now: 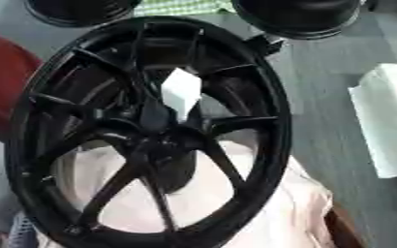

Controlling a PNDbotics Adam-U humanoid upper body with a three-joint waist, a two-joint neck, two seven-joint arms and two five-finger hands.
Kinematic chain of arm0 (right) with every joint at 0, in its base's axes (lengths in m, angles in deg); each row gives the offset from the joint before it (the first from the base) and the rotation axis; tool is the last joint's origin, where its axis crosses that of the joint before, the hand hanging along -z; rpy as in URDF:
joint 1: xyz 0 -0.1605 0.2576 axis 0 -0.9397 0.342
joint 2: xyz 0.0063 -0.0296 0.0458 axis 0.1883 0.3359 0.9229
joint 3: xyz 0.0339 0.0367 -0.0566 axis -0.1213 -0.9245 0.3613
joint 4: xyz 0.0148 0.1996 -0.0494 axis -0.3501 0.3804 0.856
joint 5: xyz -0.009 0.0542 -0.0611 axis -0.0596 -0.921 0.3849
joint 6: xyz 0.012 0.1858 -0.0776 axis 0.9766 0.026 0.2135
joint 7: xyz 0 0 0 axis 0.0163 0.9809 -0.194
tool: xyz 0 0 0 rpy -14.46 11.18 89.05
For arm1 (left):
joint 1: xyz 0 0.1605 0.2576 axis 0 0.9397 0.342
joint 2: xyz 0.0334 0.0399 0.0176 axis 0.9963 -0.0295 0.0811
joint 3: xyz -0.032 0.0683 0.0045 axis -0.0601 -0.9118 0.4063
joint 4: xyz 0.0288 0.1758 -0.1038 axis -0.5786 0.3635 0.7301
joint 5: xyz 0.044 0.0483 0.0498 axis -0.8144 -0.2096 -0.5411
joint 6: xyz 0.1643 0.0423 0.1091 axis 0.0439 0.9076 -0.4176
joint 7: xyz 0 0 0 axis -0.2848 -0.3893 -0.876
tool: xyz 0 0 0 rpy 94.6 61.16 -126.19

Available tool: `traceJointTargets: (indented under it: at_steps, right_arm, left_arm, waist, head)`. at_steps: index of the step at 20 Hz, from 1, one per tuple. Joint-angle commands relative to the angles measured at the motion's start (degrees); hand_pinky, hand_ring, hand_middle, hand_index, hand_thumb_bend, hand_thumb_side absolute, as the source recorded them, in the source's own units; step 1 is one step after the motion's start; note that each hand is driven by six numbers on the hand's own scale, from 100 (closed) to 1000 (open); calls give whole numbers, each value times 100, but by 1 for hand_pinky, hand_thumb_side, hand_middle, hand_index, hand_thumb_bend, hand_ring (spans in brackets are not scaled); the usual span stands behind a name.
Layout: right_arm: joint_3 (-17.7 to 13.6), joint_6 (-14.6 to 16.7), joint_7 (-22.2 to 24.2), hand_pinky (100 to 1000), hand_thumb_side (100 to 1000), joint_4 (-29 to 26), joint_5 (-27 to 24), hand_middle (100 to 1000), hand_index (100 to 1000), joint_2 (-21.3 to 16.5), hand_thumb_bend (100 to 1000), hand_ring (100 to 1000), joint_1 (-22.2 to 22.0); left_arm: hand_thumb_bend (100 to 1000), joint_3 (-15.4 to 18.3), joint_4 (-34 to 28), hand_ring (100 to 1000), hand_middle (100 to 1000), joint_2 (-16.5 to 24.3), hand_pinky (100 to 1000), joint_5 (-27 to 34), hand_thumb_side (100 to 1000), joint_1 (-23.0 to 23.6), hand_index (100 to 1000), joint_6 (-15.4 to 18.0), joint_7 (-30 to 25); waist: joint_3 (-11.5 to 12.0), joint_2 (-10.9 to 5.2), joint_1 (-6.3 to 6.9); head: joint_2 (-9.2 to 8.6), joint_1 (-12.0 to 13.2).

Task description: Pull the pin out of the wheel hub.

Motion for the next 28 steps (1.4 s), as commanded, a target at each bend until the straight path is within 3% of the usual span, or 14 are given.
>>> traceJointTargets:
  at_steps: [1,8,12,20,23,28]
  right_arm:
    - [-22,23,3,819,547,-139,-13,797,900,-162,100,843,2]
    - [-13,41,7,820,546,-139,-4,798,900,-186,100,844,-4]
    - [-28,159,-3,821,535,-139,109,796,894,-392,100,844,-124]
    - [-211,889,-420,827,483,-139,737,785,866,-1591,100,839,-788]
    - [-310,952,-621,828,437,-139,743,784,861,-2083,100,839,-994]
    - [-539,835,-808,829,431,-139,248,785,861,-2855,100,841,-1155]
  left_arm:
    - [106,-16,-119,741,637,50,715,15,736,-38,821,8,-29]
    - [106,-34,-119,742,638,45,715,8,737,-46,821,6,-107]
    - [104,-38,-119,742,638,59,715,18,737,-45,820,-2,-102]
    - [102,-31,-119,742,638,150,715,-3,737,-37,820,-5,-87]
    - [102,-34,-119,743,638,177,715,-10,736,-31,820,-7,-88]
    - [104,-23,-119,743,639,222,715,-28,737,6,820,-10,-76]
  waist:
    - [3,-122,-10]
    - [-5,-114,-6]
    - [-4,-105,-12]
    - [-70,-78,-82]
    - [-100,-80,-118]
    - [-129,-102,-183]
  head:
    - [-1,3]
    - [-23,-5]
    - [-31,-42]
    - [-85,-229]
    - [-86,-245]
    - [-99,-392]
